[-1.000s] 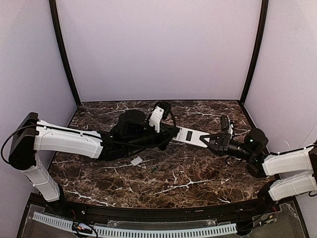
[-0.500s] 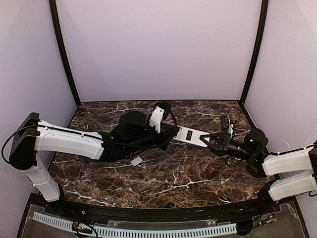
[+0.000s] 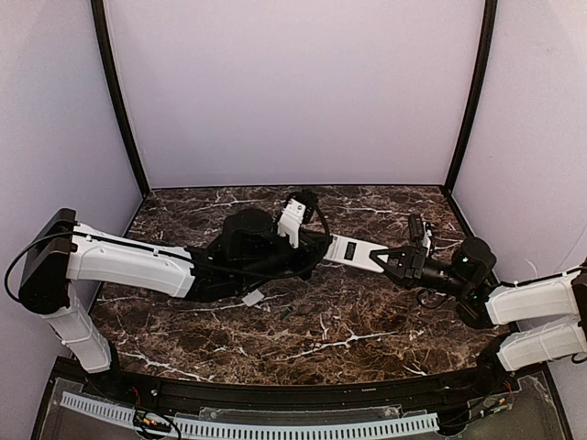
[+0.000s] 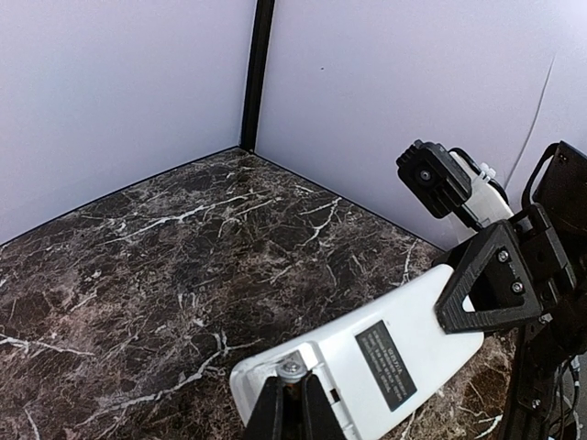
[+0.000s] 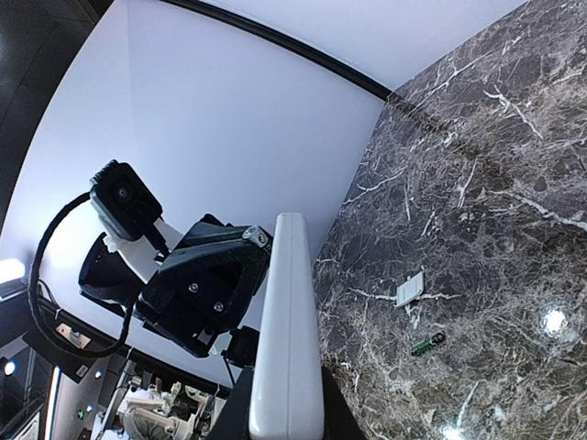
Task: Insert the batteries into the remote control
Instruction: Place the battery in the battery compartment.
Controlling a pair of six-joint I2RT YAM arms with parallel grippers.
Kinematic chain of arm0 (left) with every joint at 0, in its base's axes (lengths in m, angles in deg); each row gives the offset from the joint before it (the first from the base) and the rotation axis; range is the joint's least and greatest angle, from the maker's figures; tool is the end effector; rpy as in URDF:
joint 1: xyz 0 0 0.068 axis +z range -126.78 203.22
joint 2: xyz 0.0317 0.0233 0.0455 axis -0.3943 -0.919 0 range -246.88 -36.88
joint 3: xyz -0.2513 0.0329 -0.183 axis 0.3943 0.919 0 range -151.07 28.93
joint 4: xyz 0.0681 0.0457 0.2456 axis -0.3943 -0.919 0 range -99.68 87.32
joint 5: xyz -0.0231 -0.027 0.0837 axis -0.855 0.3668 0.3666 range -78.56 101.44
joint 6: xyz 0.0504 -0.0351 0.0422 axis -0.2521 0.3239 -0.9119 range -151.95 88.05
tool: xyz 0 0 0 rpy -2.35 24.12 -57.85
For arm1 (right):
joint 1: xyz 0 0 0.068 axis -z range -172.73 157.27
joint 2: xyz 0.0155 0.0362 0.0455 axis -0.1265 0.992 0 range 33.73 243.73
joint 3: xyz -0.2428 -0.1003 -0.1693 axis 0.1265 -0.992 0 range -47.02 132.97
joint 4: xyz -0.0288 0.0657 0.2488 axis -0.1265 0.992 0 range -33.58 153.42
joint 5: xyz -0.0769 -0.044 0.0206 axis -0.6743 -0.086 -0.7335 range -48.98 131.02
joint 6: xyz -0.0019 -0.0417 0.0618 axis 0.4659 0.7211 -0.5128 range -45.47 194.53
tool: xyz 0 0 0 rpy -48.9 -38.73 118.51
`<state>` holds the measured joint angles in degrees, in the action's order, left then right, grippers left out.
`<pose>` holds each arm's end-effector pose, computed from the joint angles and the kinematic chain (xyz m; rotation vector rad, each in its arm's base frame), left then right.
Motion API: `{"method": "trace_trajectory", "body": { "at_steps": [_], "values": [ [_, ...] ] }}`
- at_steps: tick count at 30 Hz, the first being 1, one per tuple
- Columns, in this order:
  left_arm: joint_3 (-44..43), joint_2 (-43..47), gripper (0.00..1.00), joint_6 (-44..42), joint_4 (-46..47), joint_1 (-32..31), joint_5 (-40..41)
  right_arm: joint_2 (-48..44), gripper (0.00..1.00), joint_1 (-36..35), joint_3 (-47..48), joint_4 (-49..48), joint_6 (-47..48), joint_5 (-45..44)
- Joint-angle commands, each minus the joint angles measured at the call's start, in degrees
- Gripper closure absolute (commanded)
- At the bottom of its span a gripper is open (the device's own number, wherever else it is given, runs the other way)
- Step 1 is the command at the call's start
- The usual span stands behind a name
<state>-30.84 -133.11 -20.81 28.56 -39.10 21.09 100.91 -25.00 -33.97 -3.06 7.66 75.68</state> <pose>0.2038 -0.3659 0.3086 0.6246 1.6116 -0.8242 0.1647 0.1462 0.2451 -0.0506 1.7982 1.7668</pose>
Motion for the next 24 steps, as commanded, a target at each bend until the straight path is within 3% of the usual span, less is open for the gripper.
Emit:
{"method": "trace_trajectory", "body": {
  "at_steps": [1,13,24],
  "values": [
    [1.5,0.12,0.97,-0.75,0.13,0.33,3.18,-0.57,1.0,-0.48,0.71,-1.75,0.81,0.63],
    [0.63,-0.19,0.9,0.48,-4.16,0.36,5.46,-5.17,1.0,-0.42,2.17,4.98,3.98,-0.31],
    [0.08,-0.39,0.84,0.17,-5.01,0.3,5.53,-4.12,1.0,-0.42,2.37,4.11,3.67,0.11]
  ]
}}
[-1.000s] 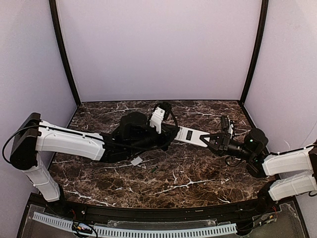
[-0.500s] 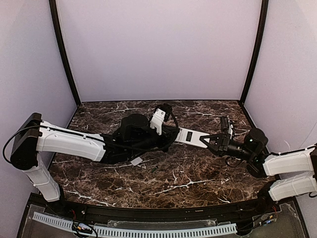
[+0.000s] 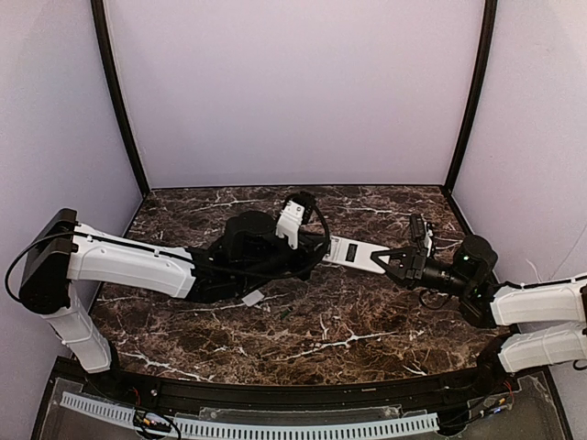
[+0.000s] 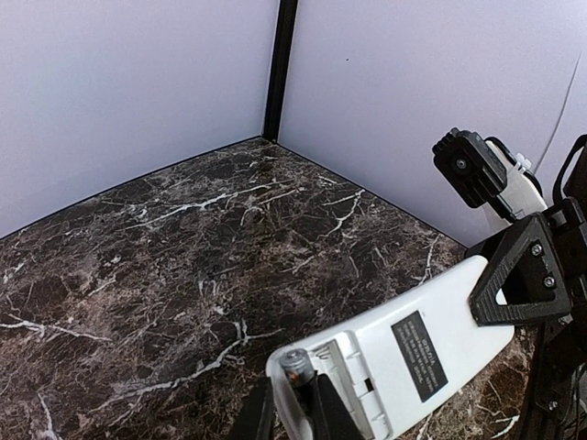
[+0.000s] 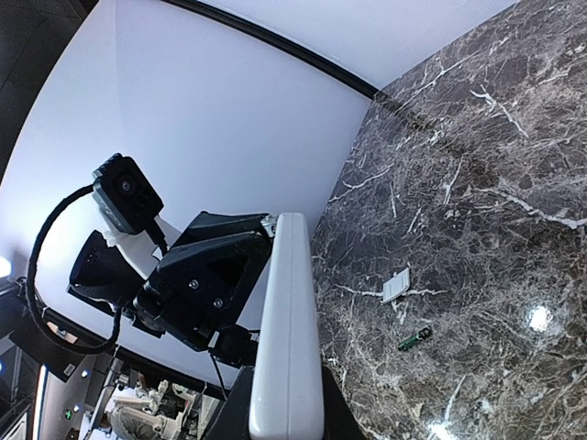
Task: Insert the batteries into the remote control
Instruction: Place the battery in the battery compartment, then adjust the battery in the battery compartment.
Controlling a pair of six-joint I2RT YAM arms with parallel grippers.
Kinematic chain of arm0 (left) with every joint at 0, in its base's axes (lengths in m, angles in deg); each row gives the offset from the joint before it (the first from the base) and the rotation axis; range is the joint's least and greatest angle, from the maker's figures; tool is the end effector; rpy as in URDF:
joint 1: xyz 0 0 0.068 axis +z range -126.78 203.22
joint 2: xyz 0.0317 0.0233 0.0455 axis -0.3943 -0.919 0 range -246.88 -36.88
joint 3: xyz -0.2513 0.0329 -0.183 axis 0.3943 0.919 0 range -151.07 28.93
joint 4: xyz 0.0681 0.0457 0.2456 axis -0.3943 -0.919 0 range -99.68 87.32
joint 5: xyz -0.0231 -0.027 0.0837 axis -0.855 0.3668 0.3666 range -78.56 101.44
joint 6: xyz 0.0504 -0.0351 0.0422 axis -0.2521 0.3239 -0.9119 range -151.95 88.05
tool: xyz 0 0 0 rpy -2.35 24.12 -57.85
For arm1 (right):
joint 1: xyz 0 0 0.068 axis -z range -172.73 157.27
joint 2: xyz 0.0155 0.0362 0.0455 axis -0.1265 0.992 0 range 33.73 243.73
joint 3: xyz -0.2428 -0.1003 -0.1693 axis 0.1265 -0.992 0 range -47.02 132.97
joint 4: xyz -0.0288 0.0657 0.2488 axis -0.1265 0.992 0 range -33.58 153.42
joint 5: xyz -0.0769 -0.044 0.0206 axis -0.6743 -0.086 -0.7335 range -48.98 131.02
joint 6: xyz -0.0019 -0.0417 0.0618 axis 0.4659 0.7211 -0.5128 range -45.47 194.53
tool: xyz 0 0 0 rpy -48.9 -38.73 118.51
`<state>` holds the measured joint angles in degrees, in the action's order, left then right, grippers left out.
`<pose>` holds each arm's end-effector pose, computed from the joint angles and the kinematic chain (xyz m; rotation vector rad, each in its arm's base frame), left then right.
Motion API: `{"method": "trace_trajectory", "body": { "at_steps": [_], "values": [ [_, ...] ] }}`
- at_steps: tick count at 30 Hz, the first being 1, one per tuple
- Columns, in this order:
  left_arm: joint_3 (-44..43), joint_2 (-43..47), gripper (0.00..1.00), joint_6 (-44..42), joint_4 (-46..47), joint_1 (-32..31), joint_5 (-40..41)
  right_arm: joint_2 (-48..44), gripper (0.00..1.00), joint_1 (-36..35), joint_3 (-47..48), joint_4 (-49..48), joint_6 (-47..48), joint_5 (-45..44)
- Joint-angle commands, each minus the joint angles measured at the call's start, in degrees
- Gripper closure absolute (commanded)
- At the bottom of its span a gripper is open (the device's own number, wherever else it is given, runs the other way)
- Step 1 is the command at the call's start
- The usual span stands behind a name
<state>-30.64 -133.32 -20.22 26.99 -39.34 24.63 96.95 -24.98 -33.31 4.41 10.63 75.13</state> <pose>0.2052 -0.3642 0.3023 0.5882 1.6522 -0.7681 0.1600 0.1425 0.2459 -0.0622 1.8319 1.7146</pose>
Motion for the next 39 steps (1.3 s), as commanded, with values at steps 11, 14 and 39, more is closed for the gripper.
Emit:
{"method": "trace_trajectory", "body": {
  "at_steps": [11,14,39],
  "values": [
    [-1.33,2.72,0.56,-0.79,-6.23,0.62,1.77,-0.1,1.0,-0.44,2.72,2.13,3.69,0.94],
    [-1.52,4.33,0.54,-1.33,-7.59,0.69,1.62,-0.24,1.0,-0.44,2.89,4.09,4.56,0.98],
    [-4.38,2.11,0.46,3.47,-18.53,2.25,-9.13,-2.67,1.0,-0.45,3.1,8.38,7.09,2.17]
  ]
}}
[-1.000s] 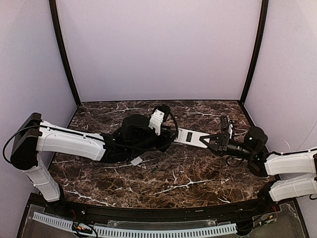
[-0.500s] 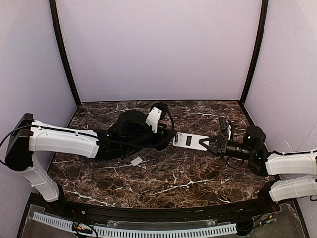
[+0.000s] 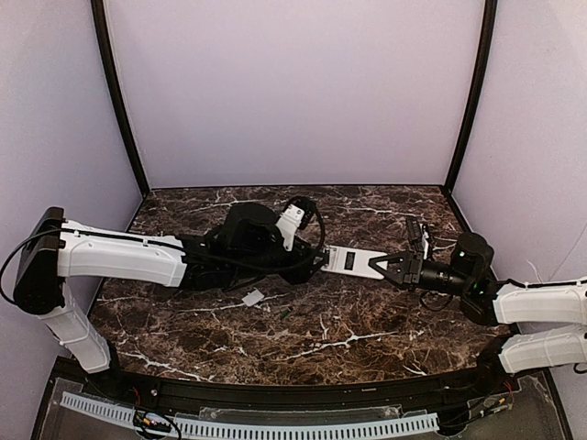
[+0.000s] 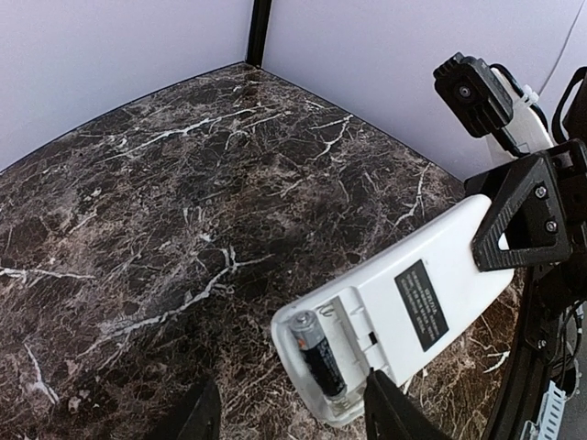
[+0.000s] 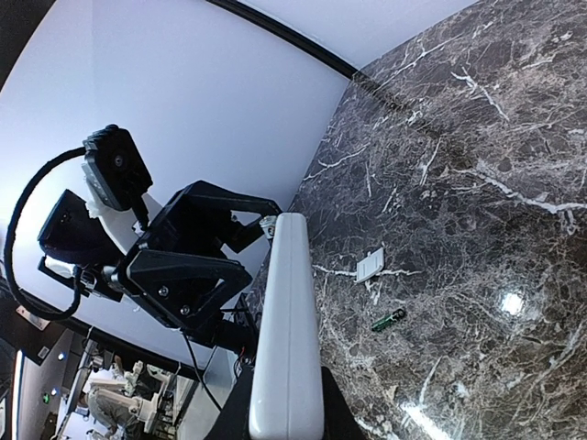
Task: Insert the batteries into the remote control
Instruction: Adjust the battery in the battery compartment.
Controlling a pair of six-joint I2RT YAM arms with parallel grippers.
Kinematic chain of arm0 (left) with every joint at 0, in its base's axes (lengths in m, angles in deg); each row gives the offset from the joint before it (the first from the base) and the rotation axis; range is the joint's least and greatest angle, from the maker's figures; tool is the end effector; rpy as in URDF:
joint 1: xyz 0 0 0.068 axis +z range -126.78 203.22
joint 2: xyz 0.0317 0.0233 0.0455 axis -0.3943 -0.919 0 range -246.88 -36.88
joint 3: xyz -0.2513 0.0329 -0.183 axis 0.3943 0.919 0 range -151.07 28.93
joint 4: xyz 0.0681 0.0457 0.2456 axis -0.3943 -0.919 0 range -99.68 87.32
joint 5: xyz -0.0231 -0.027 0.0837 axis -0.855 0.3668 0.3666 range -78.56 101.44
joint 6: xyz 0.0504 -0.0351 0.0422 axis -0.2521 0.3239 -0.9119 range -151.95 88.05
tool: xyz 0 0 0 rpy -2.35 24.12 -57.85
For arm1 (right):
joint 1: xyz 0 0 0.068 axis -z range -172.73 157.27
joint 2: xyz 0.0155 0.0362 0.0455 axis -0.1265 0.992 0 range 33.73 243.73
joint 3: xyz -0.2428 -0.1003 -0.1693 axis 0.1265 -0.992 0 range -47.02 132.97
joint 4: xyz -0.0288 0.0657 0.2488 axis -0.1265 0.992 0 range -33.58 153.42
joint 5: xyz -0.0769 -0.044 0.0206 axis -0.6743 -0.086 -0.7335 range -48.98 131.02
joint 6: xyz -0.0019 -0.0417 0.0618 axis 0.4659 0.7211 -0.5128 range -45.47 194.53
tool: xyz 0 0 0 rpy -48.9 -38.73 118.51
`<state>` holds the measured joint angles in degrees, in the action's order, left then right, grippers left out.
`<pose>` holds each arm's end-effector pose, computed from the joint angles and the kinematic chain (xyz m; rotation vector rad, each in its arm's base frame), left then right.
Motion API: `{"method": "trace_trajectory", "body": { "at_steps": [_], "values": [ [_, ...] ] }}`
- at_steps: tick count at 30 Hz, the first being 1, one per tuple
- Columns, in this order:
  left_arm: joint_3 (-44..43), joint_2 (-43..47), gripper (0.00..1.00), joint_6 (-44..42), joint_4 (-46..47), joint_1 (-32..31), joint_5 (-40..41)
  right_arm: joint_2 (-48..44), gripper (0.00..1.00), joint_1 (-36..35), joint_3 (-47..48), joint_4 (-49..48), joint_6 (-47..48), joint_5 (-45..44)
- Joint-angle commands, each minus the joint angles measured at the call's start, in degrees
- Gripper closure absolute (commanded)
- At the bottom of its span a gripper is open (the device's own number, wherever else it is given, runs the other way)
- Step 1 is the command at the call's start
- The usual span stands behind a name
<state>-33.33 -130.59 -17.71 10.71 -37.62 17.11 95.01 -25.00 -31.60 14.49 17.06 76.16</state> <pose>0.2038 -0.3526 0.3004 0.7120 1.8314 -0.7913 0.1585 0.1428 0.2402 -0.1298 1.9191 1.6290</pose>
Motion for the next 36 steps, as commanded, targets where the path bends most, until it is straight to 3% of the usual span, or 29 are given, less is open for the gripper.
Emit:
{"method": "trace_trajectory", "body": {
  "at_steps": [1,9,26,36],
  "values": [
    [-1.89,-0.91,0.46,0.9,-2.45,0.5,-1.62,-0.64,1.0,-0.4,1.45,-1.8,0.66,1.24],
    [-3.48,-2.56,0.46,0.7,-3.35,0.49,-0.68,-0.4,1.0,-0.46,1.46,-2.48,0.5,1.73],
    [-5.22,-4.38,0.57,-0.1,-6.58,0.56,-0.35,-0.58,1.0,-0.36,1.44,-3.61,0.41,2.57],
    [-4.12,-0.37,0.37,0.33,-5.34,1.88,-4.53,-0.76,1.0,-0.37,1.36,-0.02,3.07,2.15]
  ]
}}
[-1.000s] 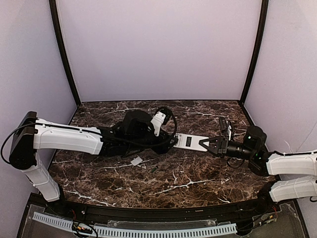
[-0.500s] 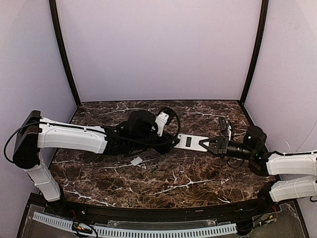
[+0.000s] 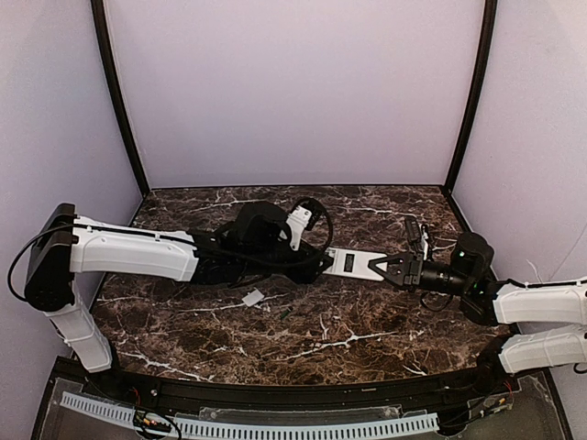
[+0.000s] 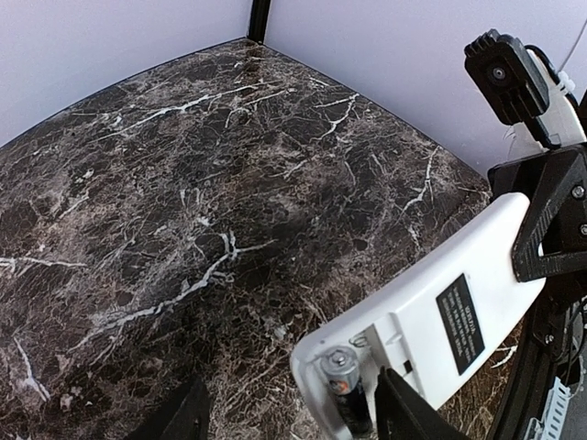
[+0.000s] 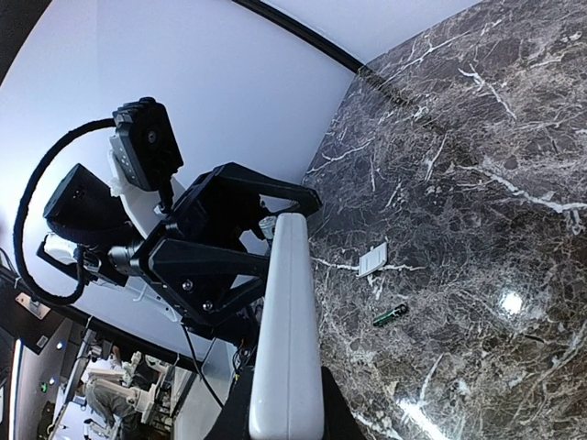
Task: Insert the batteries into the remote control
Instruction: Adjust the battery in the battery compartment.
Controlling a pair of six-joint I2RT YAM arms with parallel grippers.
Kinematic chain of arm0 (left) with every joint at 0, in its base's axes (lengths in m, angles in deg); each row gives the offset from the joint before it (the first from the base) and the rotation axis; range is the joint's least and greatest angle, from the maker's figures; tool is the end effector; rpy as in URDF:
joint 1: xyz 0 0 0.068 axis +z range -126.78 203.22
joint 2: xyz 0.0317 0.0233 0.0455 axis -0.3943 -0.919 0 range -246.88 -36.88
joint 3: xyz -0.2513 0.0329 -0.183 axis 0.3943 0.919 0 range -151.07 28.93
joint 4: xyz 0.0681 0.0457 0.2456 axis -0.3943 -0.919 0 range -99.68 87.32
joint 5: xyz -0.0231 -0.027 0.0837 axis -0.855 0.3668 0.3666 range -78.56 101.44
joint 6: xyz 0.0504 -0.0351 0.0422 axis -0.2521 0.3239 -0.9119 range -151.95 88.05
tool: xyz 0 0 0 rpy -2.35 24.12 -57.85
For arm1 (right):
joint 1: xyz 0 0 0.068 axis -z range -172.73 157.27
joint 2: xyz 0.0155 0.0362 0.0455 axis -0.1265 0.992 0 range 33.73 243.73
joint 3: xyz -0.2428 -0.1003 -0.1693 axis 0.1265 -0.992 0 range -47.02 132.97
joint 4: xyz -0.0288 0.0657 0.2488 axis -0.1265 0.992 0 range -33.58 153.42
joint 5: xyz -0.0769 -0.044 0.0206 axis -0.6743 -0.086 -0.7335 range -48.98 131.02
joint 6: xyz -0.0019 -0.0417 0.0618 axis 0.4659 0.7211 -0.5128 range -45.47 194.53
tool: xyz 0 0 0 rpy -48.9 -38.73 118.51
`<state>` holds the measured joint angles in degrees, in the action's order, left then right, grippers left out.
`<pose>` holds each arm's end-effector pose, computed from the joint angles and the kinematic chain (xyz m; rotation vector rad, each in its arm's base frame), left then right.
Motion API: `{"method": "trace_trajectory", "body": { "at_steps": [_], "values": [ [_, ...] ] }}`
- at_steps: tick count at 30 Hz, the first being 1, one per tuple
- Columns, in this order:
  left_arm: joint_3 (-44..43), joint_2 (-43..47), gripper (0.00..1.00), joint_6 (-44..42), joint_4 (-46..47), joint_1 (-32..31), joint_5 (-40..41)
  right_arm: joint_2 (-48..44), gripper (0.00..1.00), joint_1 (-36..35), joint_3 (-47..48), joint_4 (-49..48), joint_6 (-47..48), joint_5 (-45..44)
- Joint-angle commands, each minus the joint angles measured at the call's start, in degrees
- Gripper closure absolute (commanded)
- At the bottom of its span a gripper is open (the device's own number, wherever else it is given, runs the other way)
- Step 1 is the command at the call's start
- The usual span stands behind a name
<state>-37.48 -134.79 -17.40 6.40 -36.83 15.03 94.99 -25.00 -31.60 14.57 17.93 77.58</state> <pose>0.2161 -0.3671 0.2881 0.7519 1.9038 -0.7789 0.1570 0.1433 0.2402 -0.1665 1.9196 1.6367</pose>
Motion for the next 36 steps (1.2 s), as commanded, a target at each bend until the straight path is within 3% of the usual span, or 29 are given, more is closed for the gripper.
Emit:
{"method": "trace_trajectory", "body": {
  "at_steps": [1,9,12,16,19,23,27,30,33,36],
  "values": [
    [0.13,4.28,0.37,-0.05,-1.1,1.3,-2.54,-0.82,1.0,-0.36,1.29,0.34,2.52,0.64],
    [1.91,6.68,0.38,0.65,-2.04,4.17,-6.62,1.96,1.0,-0.4,-0.25,-0.6,4.12,1.12],
    [3.47,7.74,0.3,-0.95,-2.18,5.03,-9.93,3.77,1.0,-0.41,-1.08,-3.28,3.46,1.99],
    [4.77,11.47,0.21,-11.56,-5.02,5.5,-15.13,5.0,1.0,-0.36,-1.03,-4.38,3.36,3.26],
    [4.62,13.76,0.14,-24.49,-10.68,4.07,-15.39,4.94,1.0,-0.41,-0.69,-3.5,3.88,3.99],
    [3.46,13.28,0.12,-38.42,-15.87,0.31,-11.02,4.92,1.0,-0.41,-0.34,-2.77,3.97,4.96],
    [2.59,11.4,0.12,-45.98,-16.88,-0.9,-10.12,4.52,1.0,-0.38,0.06,-1.4,4.41,5.41],
    [0.83,9.58,0.15,-46.88,-16.38,-0.9,-8.45,4.14,1.0,-0.42,0.23,0.07,5.18,5.06],
    [-1.17,7.66,0.2,-40.32,-15.92,-0.4,-8.7,3.96,1.0,-0.38,-0.13,1.17,6.31,3.96],
    [-0.37,5.89,0.27,-28.52,-10.92,0.33,-9.17,4.92,1.0,-0.41,-1.22,0.76,7.47,2.61]
  ]
}}
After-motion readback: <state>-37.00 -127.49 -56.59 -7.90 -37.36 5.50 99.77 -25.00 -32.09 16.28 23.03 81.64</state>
